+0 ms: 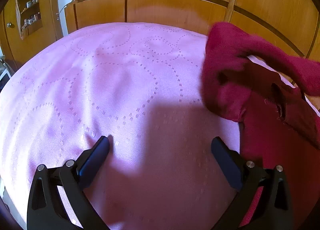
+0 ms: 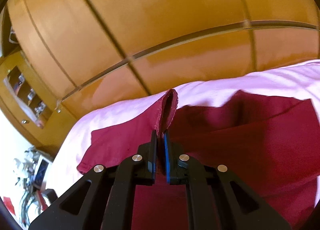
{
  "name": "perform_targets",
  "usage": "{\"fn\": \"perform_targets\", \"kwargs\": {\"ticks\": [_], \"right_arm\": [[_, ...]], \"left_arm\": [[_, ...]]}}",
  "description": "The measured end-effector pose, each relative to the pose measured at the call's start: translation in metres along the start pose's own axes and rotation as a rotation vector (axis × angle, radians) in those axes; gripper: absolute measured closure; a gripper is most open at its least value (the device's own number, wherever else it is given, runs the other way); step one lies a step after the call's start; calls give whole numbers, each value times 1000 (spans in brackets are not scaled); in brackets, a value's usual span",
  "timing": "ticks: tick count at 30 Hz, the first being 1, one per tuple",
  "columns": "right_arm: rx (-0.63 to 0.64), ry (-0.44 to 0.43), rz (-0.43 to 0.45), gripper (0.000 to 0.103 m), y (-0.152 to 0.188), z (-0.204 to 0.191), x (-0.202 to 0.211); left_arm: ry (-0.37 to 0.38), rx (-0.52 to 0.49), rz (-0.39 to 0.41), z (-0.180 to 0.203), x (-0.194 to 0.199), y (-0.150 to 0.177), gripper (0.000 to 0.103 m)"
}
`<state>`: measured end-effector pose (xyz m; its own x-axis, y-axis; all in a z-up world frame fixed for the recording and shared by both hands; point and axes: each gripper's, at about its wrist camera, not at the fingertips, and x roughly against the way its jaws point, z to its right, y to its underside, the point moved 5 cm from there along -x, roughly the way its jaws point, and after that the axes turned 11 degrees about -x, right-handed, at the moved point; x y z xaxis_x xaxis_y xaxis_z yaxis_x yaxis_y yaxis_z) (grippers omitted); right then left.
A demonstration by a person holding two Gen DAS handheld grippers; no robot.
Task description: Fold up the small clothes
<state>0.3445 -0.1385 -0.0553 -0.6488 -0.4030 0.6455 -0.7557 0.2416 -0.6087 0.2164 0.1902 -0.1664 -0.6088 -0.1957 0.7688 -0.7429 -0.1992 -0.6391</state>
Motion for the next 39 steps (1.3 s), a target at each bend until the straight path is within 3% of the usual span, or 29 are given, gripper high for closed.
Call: {"fn": "perform_targets", "kwargs": {"ticks": [11,14,17,18,19,20,23,25,26,27,28,30,36,39], "right_arm": [[-54,162,49,97,-15,88,16],[-103,139,2,97,-8,100,6],[-144,64,-54,96,4,104,-1],[-148,60,-59,83,7,104,-1],[-151,66,-60,56,9,105,-1],[-163,67,-49,47,10,107,0],[-172,73,-40,43,13,111,-2],[-158,74,-58,43,15,110,-9],[-145,70,-73,44,18,108,-14],[-124,79,-83,54,21,105,-20],[-100,95,-89,74,24,102,-24],[-42,138,-114,100,30,96,-32],[-58,179,28,100,-1,105,4],[-98,222,33,100,-8,127,13]], "left_arm": [[75,-13,17,5,16,-18,2],[93,-49,21,19,17,-31,2],[58,-119,2,34,9,-42,2],[53,-132,-7,37,5,-45,2],[54,-135,-14,39,1,-48,2],[59,-134,-18,41,-1,-50,2],[74,-125,-41,49,-11,-54,2],[43,-132,-56,52,-19,-56,2],[27,-133,-62,52,-22,-56,2],[22,-130,-64,53,-22,-56,2],[20,-126,-69,54,-24,-56,2],[16,-122,-71,53,-24,-56,2],[9,-110,-64,50,-22,-55,2],[26,-92,-75,48,-26,-51,2]]}}
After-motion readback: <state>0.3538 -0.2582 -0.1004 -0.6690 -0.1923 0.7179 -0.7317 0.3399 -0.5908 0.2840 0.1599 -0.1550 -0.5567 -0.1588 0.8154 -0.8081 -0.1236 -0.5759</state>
